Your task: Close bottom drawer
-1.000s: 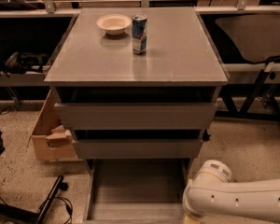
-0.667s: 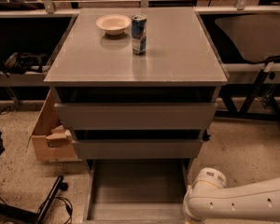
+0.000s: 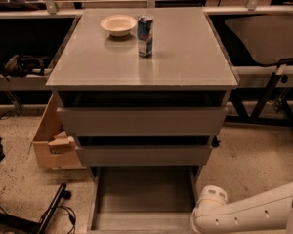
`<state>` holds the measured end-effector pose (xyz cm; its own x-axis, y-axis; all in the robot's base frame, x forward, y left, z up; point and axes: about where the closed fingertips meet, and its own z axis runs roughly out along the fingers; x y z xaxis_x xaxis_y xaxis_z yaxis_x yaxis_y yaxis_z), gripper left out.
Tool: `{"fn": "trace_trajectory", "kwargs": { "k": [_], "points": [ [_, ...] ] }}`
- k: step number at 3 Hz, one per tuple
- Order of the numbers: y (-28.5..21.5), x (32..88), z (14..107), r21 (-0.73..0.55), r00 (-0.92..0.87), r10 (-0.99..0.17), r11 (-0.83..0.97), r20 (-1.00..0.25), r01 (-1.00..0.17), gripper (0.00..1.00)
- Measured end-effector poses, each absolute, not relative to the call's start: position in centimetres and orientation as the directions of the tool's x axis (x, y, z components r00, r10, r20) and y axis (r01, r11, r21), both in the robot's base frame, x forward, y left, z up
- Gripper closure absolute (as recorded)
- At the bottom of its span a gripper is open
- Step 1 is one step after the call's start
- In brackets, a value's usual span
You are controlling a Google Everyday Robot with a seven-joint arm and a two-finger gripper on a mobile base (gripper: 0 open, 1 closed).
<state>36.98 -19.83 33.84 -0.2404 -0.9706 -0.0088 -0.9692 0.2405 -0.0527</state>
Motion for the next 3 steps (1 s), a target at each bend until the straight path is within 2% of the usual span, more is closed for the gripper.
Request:
{"fn": "trace_trajectory", "kwargs": {
  "k": [2,3],
  "points": [
    [-19.7,36.6,33.4,-0.047,-0.231,-0.973,0.231,0.007,-0.972,0.88],
    [-18.5,36.6,31.1,-0.030,-0.235,-0.972,0.236,-0.024,-0.971,1.00]
  ]
}}
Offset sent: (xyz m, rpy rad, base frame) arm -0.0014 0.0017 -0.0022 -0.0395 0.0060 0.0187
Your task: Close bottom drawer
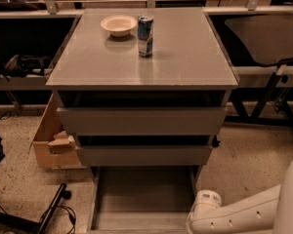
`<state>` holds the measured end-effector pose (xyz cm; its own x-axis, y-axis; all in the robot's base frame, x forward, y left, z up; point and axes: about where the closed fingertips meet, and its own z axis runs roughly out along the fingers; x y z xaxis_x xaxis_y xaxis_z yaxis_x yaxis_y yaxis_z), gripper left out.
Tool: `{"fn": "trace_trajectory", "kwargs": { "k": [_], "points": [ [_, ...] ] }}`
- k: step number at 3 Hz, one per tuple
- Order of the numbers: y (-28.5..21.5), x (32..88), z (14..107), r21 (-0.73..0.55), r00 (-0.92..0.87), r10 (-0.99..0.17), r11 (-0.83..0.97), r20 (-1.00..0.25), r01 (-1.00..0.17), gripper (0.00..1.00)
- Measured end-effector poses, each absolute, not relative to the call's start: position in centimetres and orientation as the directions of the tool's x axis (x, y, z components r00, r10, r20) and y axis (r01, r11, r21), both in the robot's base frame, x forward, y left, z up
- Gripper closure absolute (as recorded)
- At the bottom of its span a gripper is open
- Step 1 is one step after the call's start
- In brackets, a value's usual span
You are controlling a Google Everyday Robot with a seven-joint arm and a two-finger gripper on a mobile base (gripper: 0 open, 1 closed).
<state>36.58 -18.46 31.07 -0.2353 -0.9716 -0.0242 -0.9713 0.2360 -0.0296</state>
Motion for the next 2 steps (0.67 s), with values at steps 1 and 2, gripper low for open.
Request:
{"fn": "trace_trajectory", "kwargs": {
  "k": [1,2],
  "points": [
    [-15.9,33.7,25.2,0.043,-0.256,-0.962,0.253,-0.100,-0.967,1.00],
    [-13.7,30.9,20.0,0.084,-0.278,-0.944,0.267,-0.178,-0.960,1.00]
  ]
}}
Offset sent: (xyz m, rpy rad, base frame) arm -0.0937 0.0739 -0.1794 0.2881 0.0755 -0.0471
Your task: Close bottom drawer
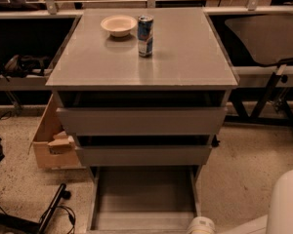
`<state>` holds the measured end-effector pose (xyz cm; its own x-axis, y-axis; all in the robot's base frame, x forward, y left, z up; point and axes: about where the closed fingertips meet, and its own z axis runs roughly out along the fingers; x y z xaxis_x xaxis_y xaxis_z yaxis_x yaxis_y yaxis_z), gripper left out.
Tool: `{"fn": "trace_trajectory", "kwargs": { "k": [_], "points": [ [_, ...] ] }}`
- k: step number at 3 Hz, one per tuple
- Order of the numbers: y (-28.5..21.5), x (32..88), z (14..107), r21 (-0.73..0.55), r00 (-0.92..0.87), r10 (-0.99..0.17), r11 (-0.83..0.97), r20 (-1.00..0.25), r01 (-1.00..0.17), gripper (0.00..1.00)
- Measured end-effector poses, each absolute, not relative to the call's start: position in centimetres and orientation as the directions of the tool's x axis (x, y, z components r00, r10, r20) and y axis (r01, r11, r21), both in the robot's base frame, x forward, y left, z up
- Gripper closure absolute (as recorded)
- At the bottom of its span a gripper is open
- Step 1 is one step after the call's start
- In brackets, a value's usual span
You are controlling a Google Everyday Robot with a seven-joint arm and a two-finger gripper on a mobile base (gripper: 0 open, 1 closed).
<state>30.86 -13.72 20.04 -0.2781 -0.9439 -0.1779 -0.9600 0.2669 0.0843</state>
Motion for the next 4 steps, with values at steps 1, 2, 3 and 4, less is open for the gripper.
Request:
{"fn": "trace_trajectory", "kwargs": {
  "k": [1,2,3,4],
  "points": [
    [-11.7,29.1,16.4,0.068,-0.311,-0.919,0.304,-0.240,-0.950,1.00],
    [-9.6,30.3,14.2,0.001,-0.298,-0.911,0.311,-0.285,-0.951,1.00],
    [-8.7,32.9,13.5,-0.098,-0.283,-0.910,0.325,-0.302,-0.941,1.00],
    [-8.4,35.8,13.8,-0.197,-0.272,-0.914,0.339,-0.300,-0.920,1.00]
  ]
}}
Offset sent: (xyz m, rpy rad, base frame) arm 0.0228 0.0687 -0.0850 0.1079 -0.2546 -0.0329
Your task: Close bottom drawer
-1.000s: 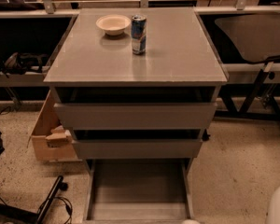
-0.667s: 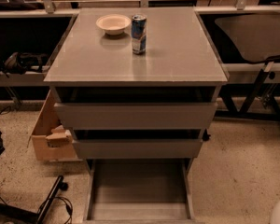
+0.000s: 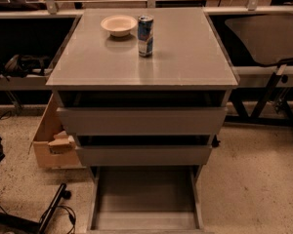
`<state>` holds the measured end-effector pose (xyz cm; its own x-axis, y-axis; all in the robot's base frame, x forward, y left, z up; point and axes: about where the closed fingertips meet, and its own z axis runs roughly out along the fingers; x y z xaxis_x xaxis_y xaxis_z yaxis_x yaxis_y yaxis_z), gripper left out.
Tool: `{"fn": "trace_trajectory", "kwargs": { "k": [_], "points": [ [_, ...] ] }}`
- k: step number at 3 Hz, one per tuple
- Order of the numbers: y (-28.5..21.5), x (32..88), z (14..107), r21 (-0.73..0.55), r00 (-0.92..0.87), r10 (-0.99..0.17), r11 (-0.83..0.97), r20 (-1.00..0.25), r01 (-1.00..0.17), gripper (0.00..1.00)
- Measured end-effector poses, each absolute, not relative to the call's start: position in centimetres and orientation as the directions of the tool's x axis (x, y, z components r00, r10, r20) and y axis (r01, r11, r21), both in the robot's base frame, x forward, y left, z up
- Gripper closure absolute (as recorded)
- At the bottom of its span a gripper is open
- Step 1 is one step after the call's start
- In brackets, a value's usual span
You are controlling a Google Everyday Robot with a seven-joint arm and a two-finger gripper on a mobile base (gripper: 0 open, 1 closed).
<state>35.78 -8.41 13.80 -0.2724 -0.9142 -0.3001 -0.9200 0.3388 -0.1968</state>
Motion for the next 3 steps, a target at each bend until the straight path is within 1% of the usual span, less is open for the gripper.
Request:
{"fn": "trace_trajectory", "kwargs": {
  "k": [1,3],
  "points": [
    [-8.44,37.35,14.37,-0.250,-0.273,-0.914,0.351,-0.300,-0.902,1.00],
    [-8.03,37.28,13.92,-0.239,-0.278,-0.907,0.360,-0.317,-0.902,1.00]
  ]
}}
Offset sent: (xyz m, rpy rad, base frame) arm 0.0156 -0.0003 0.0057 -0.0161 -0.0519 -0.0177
